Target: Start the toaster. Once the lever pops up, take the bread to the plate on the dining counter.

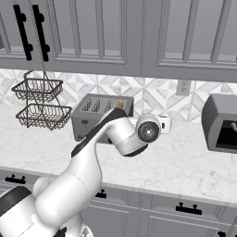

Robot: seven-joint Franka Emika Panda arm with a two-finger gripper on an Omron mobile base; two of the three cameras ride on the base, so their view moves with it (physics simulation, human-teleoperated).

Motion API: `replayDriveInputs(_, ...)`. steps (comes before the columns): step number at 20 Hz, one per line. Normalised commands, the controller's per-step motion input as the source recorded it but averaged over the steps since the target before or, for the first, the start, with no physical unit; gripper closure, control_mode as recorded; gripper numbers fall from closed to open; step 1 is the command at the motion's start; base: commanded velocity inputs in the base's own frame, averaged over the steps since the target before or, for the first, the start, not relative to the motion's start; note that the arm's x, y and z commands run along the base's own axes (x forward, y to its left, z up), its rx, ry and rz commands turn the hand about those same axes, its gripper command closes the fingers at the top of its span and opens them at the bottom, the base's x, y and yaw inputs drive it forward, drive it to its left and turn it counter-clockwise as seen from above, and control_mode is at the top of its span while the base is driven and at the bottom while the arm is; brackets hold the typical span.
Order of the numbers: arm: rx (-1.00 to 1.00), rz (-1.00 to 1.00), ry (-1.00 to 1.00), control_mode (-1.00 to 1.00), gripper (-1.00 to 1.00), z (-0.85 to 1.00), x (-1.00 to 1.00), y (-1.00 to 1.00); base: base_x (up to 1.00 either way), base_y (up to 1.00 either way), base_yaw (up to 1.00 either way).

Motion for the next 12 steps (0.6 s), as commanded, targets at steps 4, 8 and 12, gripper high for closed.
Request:
replayDriveInputs(4,0.0,0.0,0.0,-1.0,-1.0,0.0,0.0,0.0,0.0,0.0,0.0)
replayDriveInputs(8,0.0,0.0,0.0,-1.0,-1.0,0.0,0.0,0.0,0.0,0.0,0.0)
replayDriveInputs(12,0.0,0.0,0.0,-1.0,-1.0,0.0,0.0,0.0,0.0,0.0,0.0)
